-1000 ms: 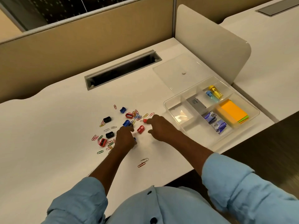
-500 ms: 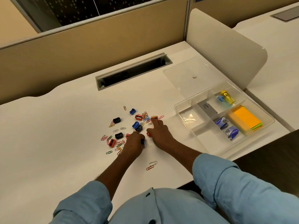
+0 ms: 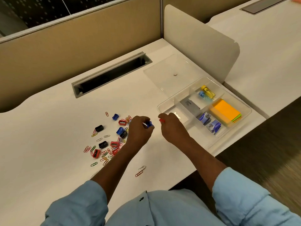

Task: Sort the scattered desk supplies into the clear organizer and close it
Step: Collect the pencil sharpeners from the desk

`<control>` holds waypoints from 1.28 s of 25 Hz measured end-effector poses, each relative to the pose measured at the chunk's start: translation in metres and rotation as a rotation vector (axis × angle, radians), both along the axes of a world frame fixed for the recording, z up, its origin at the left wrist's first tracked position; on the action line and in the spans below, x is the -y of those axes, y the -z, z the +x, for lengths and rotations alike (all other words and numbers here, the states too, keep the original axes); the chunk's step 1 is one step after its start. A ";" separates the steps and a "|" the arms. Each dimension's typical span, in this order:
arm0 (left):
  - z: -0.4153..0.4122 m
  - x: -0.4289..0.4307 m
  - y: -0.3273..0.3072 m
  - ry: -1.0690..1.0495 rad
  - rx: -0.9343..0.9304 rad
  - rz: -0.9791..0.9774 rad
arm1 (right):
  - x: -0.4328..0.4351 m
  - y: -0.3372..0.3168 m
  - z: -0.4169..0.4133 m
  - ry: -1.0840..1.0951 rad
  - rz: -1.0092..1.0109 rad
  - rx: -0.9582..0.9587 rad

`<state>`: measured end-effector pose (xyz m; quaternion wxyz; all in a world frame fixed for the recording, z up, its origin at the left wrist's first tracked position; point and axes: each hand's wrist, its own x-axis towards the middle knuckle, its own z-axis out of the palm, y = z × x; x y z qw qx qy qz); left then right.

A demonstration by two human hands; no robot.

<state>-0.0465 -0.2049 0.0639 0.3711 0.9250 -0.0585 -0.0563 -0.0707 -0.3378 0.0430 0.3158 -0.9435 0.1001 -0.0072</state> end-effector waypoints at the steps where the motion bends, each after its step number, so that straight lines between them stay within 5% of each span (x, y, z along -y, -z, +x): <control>1: -0.002 0.011 -0.001 0.027 -0.005 -0.027 | 0.012 -0.001 -0.001 0.036 -0.007 -0.013; 6: 0.001 0.065 0.000 0.150 0.006 0.009 | 0.056 0.002 0.010 0.043 -0.145 -0.074; 15: 0.038 0.095 0.025 0.278 0.076 0.456 | 0.066 0.019 0.040 -0.075 -0.359 -0.130; 22: 0.046 0.092 0.033 0.312 0.043 0.294 | 0.069 0.024 0.047 -0.100 -0.354 -0.159; 28: 0.038 0.041 0.028 0.010 0.147 0.086 | 0.048 -0.003 0.056 -0.045 -0.352 -0.019; 32: 0.049 -0.015 0.035 -0.276 -0.110 0.218 | -0.005 -0.008 0.067 -0.328 -0.189 0.064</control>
